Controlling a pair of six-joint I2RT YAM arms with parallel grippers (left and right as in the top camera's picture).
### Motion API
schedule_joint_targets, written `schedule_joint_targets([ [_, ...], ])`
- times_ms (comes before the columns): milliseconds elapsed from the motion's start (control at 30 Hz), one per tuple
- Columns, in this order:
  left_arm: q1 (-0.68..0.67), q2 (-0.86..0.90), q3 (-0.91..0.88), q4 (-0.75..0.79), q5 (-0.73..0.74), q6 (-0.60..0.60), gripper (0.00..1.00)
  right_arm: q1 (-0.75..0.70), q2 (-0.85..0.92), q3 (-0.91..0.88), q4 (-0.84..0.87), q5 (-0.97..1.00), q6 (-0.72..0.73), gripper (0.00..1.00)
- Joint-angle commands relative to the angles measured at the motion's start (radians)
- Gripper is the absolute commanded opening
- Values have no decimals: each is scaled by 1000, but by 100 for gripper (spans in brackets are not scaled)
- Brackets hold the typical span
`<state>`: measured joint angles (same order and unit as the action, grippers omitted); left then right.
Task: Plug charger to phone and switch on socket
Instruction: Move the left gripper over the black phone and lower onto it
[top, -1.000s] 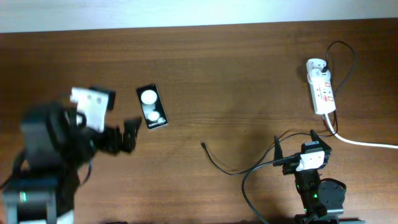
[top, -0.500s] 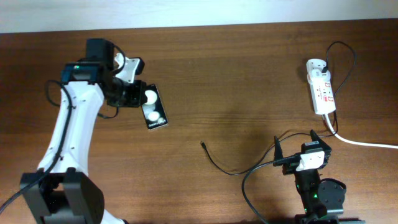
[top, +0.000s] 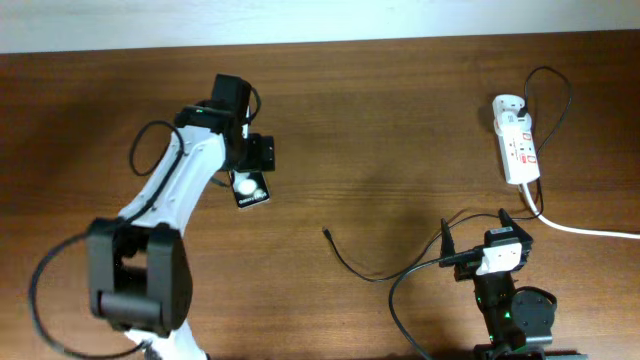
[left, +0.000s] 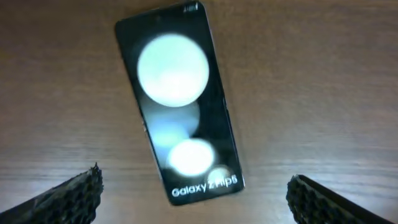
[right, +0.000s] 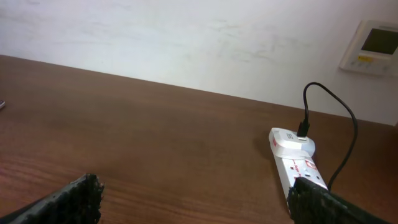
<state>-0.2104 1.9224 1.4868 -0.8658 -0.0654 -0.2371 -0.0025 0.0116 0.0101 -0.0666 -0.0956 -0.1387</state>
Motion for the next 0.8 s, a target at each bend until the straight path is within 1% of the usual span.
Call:
schedule_joint_targets([
  [0, 2, 107, -8, 91, 5, -21, 99, -6, -5, -5, -5, -2, 0, 99],
  [33, 2, 145, -8, 96, 5, -21, 99, -6, -5, -5, -5, -2, 0, 99],
  [133, 2, 182, -8, 134, 5, -22, 99, -6, -5, -5, -5, -2, 0, 98],
  [200, 2, 211, -11, 141, -14, -63, 99, -6, -5, -5, -5, -2, 0, 99],
  [300, 2, 221, -13, 140, -19, -67, 99, -6, -5, -5, -5, -2, 0, 99],
  [333, 4, 221, -13, 144, -56, -112, 99, -6, -5, -5, -5, -2, 0, 99],
  [367, 7, 221, -13, 166, -90, -129, 99, -6, -5, -5, -5, -2, 0, 99],
  [467, 14, 220, -7, 218, -93, -129, 99, -6, -5, -5, -5, -2, 0, 99],
  [567, 20, 220, 51, 193, -93, -129, 99, -6, -5, -5, -5, -2, 0, 99],
  [700, 38, 220, 55, 173, -93, -159, 99, -6, -5, -5, -5, -2, 0, 99],
  [767, 43, 221, 54, 140, -132, -165, 99, -6, -5, -5, -5, -2, 0, 99],
])
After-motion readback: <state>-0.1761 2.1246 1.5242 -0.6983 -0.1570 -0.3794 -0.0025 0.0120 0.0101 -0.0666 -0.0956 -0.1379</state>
